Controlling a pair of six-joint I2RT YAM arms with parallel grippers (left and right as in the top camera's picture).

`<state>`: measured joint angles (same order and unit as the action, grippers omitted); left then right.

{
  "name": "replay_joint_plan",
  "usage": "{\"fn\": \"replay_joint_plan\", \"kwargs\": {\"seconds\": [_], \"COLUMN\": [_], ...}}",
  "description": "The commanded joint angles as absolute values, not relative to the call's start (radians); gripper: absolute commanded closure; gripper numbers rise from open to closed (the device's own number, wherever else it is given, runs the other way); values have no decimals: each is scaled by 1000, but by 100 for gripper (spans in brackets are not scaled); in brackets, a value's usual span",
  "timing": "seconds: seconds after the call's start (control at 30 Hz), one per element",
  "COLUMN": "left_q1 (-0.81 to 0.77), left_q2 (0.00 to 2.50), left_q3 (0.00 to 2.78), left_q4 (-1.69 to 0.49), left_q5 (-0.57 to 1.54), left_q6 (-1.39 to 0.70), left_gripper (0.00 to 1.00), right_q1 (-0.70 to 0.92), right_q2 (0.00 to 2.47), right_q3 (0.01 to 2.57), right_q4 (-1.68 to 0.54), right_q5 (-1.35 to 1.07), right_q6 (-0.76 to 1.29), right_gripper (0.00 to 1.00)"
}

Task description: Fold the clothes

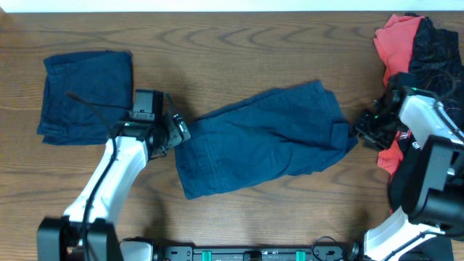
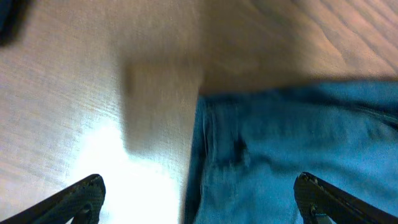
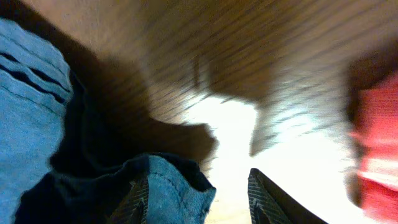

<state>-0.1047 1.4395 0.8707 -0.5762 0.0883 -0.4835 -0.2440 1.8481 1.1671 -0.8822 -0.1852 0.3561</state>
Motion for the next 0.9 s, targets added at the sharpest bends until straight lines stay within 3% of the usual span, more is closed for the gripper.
{"fn": "replay_joint_plan", "kwargs": {"seconds": [0.0, 0.2, 0.33, 0.57, 0.87], "left_q1": [-100, -100, -100, -101, -101], "left_q2": [1391, 1423, 1465, 1521, 1530], "left_q3": [898, 862, 819, 718, 640], "left_q4": [-630, -656, -623, -464, -408], "left_q5": [162, 321, 350, 503, 516], "left_q6": [-454, -453, -449, -437, -442], "left_gripper": [2, 2, 2, 2, 2], "right_q1": [-271, -255, -200, -56, 111], "right_q2": [1734, 1527, 1417, 1393, 1403], "right_q3": [1167, 1167, 1167, 1166, 1166], "right_q4": [-883, -873, -868, -882, -867], "right_q5": [-180, -193, -282, -297, -295], "right_q6": [342, 299, 157, 133, 133], "right_gripper": [48, 44, 37, 51, 52]}}
